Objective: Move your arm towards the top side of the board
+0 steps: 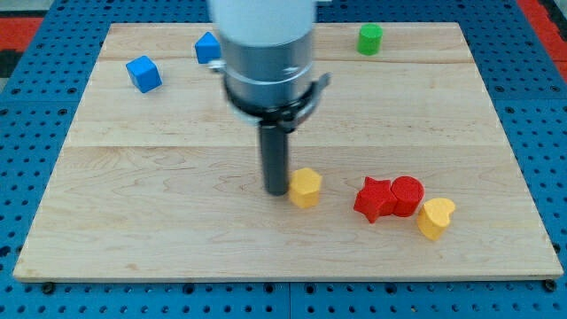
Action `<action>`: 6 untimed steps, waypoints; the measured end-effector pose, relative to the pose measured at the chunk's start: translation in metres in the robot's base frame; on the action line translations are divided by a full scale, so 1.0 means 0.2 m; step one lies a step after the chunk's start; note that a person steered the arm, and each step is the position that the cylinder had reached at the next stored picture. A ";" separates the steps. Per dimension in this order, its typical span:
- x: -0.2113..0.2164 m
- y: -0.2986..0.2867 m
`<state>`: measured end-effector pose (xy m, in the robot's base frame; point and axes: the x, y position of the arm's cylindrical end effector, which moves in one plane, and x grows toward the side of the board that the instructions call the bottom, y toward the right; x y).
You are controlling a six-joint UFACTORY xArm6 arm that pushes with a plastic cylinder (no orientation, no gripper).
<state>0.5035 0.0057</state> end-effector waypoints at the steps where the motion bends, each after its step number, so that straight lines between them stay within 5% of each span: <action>1: -0.02 0.12; 3: -0.04 0.16; 6: -0.88 0.15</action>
